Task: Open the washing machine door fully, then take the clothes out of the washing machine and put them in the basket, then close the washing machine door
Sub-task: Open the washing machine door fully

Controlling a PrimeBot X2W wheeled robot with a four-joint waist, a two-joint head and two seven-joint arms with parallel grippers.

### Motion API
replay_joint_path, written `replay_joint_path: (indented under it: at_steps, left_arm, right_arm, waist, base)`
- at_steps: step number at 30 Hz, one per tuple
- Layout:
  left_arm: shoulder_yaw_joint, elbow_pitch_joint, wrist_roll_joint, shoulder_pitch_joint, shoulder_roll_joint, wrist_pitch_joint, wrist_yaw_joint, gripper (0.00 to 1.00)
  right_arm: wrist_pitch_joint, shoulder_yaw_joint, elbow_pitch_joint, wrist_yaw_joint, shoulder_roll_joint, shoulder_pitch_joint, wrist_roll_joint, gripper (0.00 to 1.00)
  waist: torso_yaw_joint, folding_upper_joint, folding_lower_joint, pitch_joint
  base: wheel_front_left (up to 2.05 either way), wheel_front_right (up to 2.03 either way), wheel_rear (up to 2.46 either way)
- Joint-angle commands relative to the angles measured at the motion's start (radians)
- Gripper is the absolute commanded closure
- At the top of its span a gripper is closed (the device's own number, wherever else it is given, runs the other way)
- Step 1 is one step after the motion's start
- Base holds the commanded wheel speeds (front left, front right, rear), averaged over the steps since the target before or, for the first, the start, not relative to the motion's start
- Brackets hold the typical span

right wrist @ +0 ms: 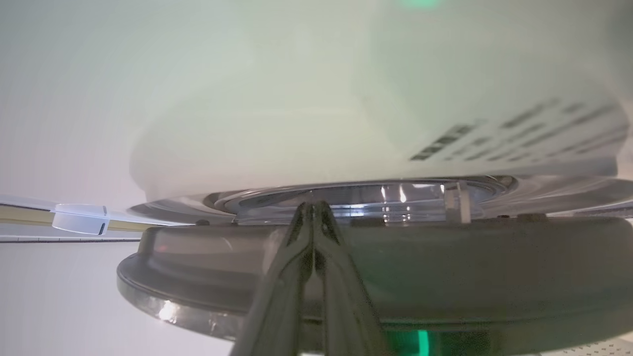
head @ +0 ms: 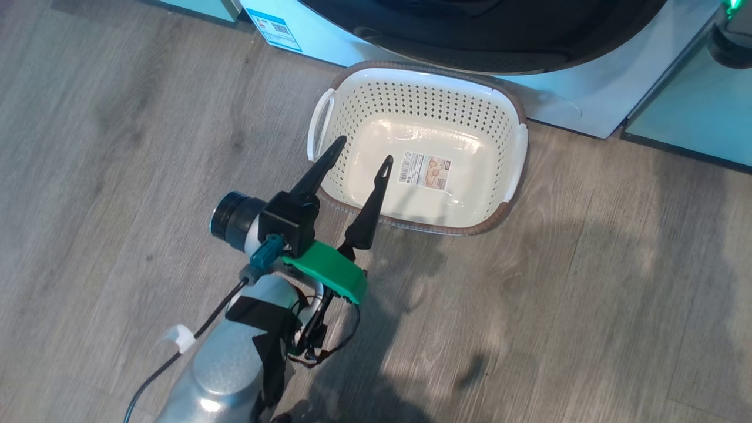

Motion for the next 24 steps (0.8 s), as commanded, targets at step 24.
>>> replay_joint_path:
  at_steps: [24]
  left_arm:
    - [0.040, -0.020, 0.002, 0.006, 0.015, -0.006, 0.008, 0.00]
  right_arm:
    - [0.131, 0.047, -0.150, -0.003, 0.035, 0.172, 0.028, 1.00]
  waist:
    - [-0.012, 0.0000, 0.0000, -0.052]
  base:
    - [0.00, 0.00, 0.00]
